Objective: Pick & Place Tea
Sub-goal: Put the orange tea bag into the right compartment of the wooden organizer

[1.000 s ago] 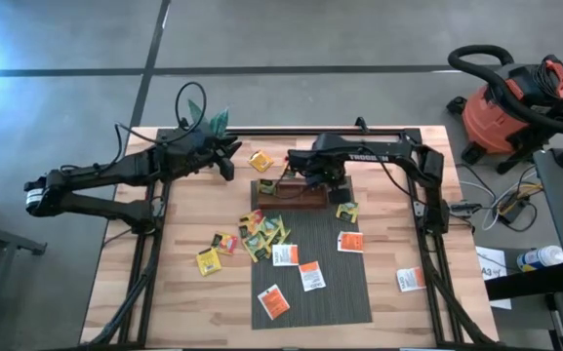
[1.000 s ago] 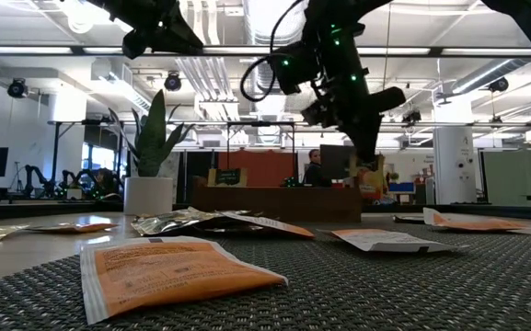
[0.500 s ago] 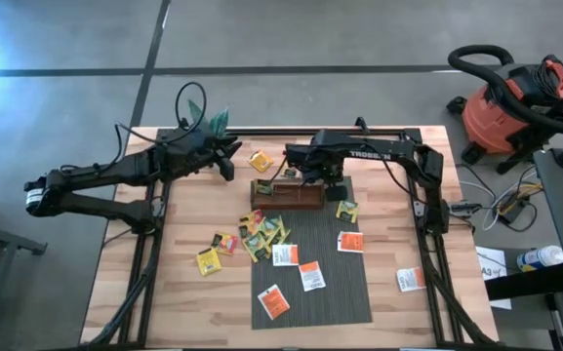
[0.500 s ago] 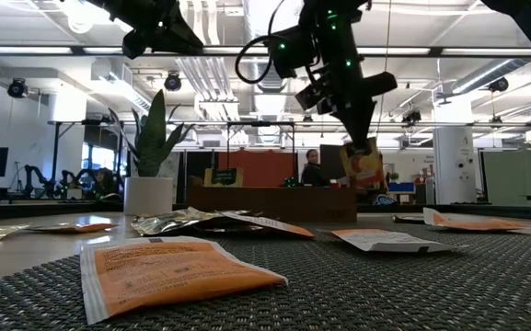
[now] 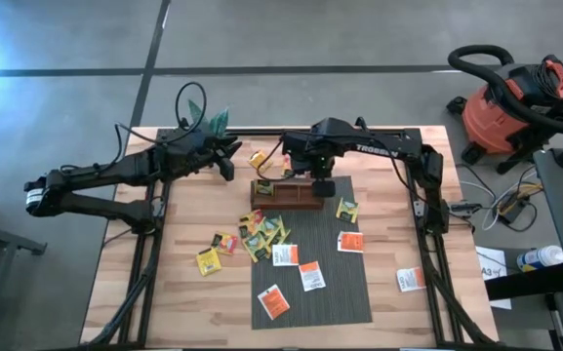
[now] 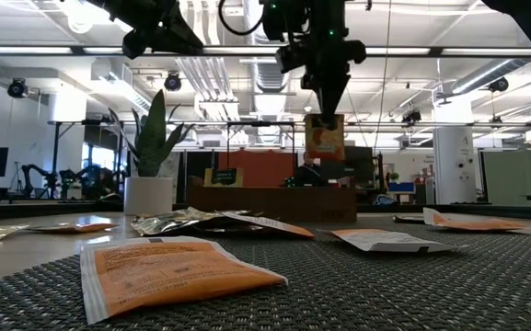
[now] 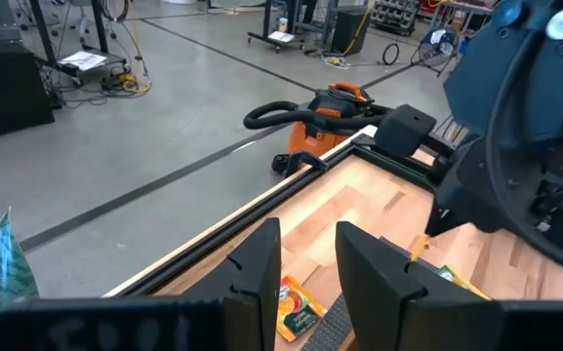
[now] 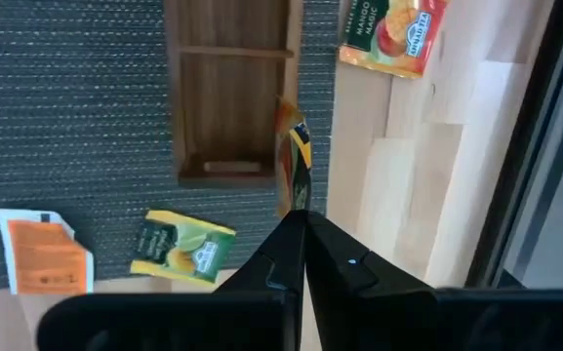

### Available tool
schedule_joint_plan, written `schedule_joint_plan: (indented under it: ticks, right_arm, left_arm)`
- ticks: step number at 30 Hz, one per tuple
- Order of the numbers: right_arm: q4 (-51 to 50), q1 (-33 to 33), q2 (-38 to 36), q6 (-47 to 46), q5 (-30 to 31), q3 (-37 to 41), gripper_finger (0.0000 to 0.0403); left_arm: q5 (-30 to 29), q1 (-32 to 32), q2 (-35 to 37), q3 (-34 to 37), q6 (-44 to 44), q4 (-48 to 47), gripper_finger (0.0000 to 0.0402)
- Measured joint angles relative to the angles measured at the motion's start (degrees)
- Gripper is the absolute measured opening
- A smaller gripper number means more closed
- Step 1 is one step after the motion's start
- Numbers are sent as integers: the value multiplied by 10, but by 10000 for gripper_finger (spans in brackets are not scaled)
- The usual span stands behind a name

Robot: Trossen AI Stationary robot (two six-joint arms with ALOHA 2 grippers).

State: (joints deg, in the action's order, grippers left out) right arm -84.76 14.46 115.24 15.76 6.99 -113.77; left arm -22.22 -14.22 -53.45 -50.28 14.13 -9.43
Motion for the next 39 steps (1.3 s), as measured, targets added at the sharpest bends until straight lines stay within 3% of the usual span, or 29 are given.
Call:
schedule_joint_plan:
  ticks: [5,21,31,39]
  right_arm:
    - [22,0,0,6,-55,28,8]
    - [124,1,1,9,-75,109,8]
    - [137,2,1,23,-72,140,8]
    - [114,2,1,42,-19,114,8]
  left_arm:
    - [0,0,0,0,0,0,96]
    - [0,0,0,0,0,0,96]
    - [0,0,0,1,0,0,96]
    - [0,0,0,3,0,0,96]
